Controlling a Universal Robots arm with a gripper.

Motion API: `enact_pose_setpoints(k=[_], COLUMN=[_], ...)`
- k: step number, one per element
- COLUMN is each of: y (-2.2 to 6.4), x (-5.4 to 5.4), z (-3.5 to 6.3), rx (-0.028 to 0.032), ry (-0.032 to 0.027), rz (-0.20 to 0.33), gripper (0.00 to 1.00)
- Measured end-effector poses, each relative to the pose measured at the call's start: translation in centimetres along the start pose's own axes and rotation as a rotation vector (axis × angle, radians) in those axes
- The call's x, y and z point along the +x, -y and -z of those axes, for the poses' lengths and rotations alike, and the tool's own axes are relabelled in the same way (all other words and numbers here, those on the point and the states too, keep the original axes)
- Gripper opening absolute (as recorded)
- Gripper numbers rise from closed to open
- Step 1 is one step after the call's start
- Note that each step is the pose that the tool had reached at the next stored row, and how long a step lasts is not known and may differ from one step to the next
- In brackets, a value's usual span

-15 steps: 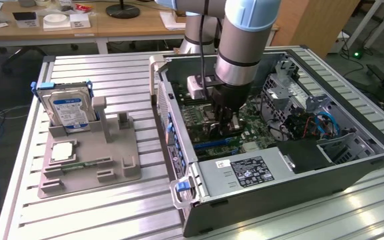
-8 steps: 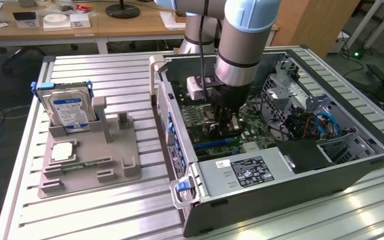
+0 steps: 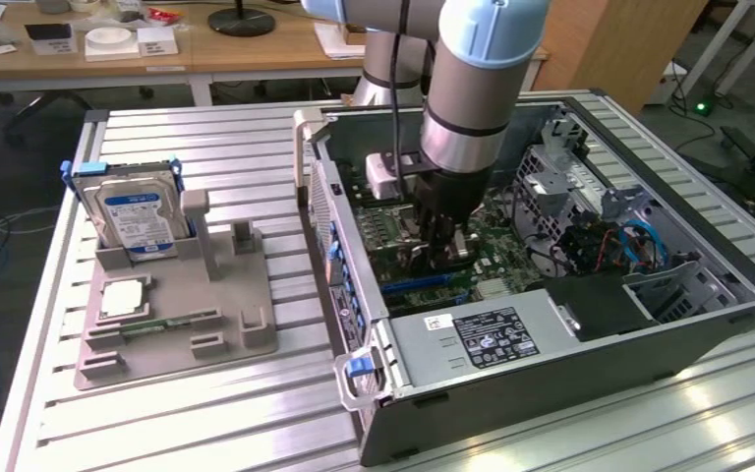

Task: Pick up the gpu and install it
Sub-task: 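Insert the gpu into the slot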

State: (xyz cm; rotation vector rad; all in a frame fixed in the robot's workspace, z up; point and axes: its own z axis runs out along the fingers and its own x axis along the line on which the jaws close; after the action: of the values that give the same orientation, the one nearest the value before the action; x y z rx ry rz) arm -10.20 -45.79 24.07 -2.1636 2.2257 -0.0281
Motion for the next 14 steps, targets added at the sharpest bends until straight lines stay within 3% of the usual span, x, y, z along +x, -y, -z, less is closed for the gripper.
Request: enact_pose_setpoints(k=[14], y=[-0.14], x=[0.0], z=[-0.27], rx=[0.0001], ry=[0.0], rz=[-0.002], gripper=[0.28])
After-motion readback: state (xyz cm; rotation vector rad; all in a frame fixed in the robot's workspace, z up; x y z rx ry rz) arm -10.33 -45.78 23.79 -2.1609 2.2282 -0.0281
